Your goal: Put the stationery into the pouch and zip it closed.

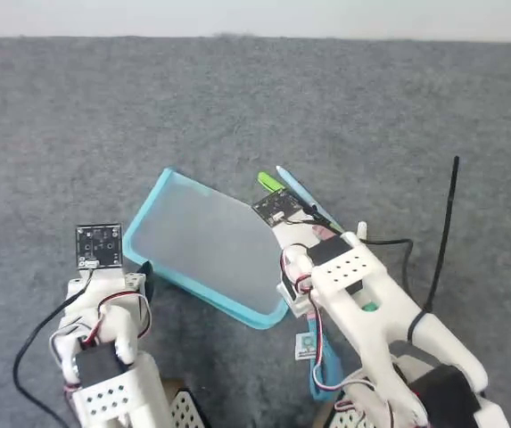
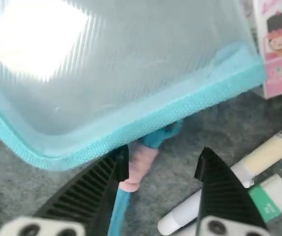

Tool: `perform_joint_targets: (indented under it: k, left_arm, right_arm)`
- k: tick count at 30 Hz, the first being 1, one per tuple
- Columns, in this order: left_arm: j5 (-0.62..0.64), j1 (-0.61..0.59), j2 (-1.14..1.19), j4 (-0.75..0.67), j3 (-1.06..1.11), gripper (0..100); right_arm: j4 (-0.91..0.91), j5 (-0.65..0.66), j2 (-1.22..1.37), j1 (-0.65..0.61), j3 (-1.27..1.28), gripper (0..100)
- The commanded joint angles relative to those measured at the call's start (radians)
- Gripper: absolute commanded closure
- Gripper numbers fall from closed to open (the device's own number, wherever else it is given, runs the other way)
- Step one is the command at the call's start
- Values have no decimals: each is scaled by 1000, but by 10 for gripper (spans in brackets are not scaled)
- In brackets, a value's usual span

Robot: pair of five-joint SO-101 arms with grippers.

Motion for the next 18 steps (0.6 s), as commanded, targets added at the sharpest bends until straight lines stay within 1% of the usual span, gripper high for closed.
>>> perform_joint_targets:
  k: [1, 3, 7, 9, 15, 16, 18]
  left_arm:
    - [-9, -3, -23, -29, -7, 748]
    - [-9, -3, -23, -31, -7, 748]
    - [-9, -3, -23, -31, -7, 748]
    - [-9, -3, -23, -29, -7, 748]
    - [-9, -3, -23, -29, -7, 749]
    - [-8, -3, -23, -31, -7, 750]
    - [-8, -5, -26, -32, -7, 750]
  right_arm:
    - [-13, -18, -42, -13, 12, 768]
    - [-13, -18, -42, -27, 31, 768]
    - [-12, -18, -42, -108, 55, 768]
    - [-12, -18, -41, -122, 55, 777]
    - [-31, -11, -41, -96, 54, 971]
    - [-38, -9, -41, -87, 54, 988]
    - [-38, -2, -41, -53, 52, 991]
